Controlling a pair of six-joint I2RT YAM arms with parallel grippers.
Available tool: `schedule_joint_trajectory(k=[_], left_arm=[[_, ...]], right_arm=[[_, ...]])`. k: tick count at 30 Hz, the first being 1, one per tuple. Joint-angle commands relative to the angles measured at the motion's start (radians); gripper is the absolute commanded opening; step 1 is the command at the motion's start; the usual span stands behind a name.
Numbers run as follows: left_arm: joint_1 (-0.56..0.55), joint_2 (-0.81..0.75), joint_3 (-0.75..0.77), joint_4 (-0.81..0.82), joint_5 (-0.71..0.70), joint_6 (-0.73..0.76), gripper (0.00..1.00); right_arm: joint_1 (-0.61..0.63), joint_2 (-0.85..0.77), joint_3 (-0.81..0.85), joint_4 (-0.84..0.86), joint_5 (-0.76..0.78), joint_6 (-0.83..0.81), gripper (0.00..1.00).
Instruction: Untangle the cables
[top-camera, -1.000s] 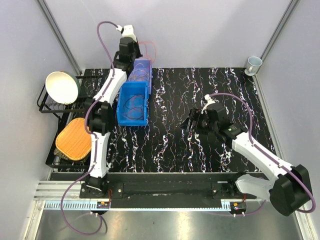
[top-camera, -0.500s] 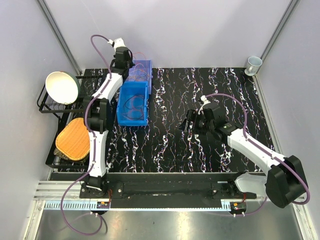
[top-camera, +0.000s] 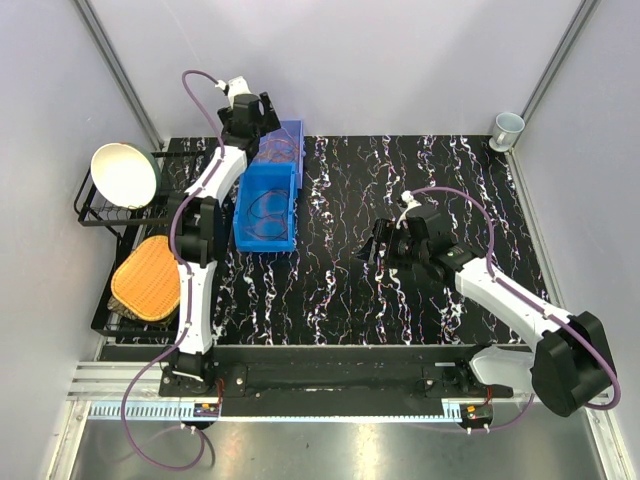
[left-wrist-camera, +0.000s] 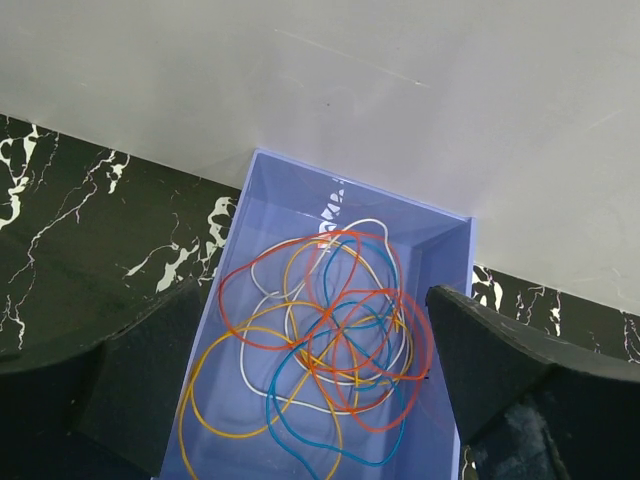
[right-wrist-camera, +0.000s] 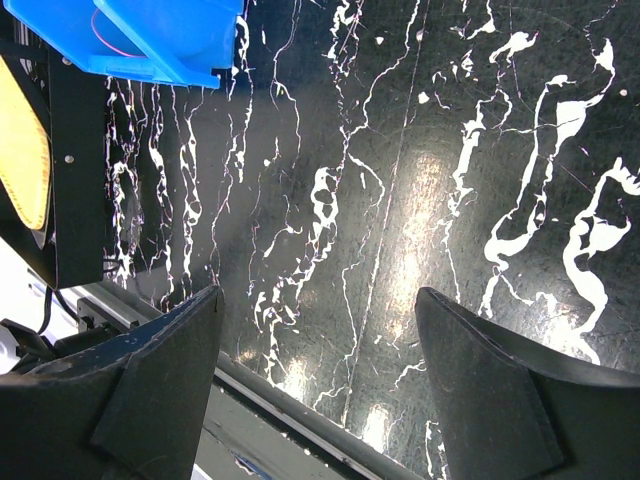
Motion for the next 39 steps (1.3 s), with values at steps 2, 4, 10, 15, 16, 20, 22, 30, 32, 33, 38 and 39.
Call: schedule_joint_trajectory(k=[2,4,10,15,16,20,22,30,32,33,38,39], left_arm=[[-0.001,-0.095,0.014,0.037,-0.018,-0.013,0.99],[0.000,-0.114,0.010,0.042,-0.001,-0.012,0.99],[-0.018,-0.186,-0.019,0.045,0.025,-0.001,0.99],[-0.047,-0.285,-0.105,0.041,0.035,0.036,0.99],[-0.056,-0.335,-0.131,0.042,0.038,0.039,0.99],[-0.089,-0.484,-0.301,0.042,0.015,0.069,0.99],[-0.102,-0.581,-0.426,0.041,0.002,0.071,0.99],[-0.121,-0.913,-0.812,-0.013,-0.004,0.040,0.99],[-0.124,-0.963,-0.852,-0.060,-0.008,0.014,0.99],[-0.125,-1.012,-0.898,-0.068,0.002,0.007,0.99],[-0.142,-1.176,-1.067,-0.090,0.074,-0.041,0.99],[-0.156,-1.223,-1.085,-0.096,0.087,-0.043,0.99]], right_arm=[[0.001,-0.034,0.002,0.039,-0.028,0.013,0.82],[-0.001,-0.041,-0.001,0.038,-0.030,0.017,0.83],[-0.001,-0.044,0.010,0.027,-0.027,0.011,0.83],[0.001,-0.053,0.050,-0.011,0.002,-0.016,0.84],[0.001,-0.056,0.055,-0.018,0.018,-0.024,0.84],[0.001,-0.056,0.079,-0.034,0.048,-0.044,0.85],[0.001,-0.053,0.096,-0.041,0.064,-0.051,0.85],[0.001,-0.057,0.136,-0.108,0.094,-0.076,0.87],[0.001,-0.073,0.133,-0.114,0.101,-0.073,0.88],[0.001,-0.077,0.133,-0.119,0.113,-0.075,0.88],[0.001,-0.103,0.133,-0.142,0.151,-0.088,0.91],[0.001,-0.106,0.131,-0.139,0.165,-0.090,0.97]])
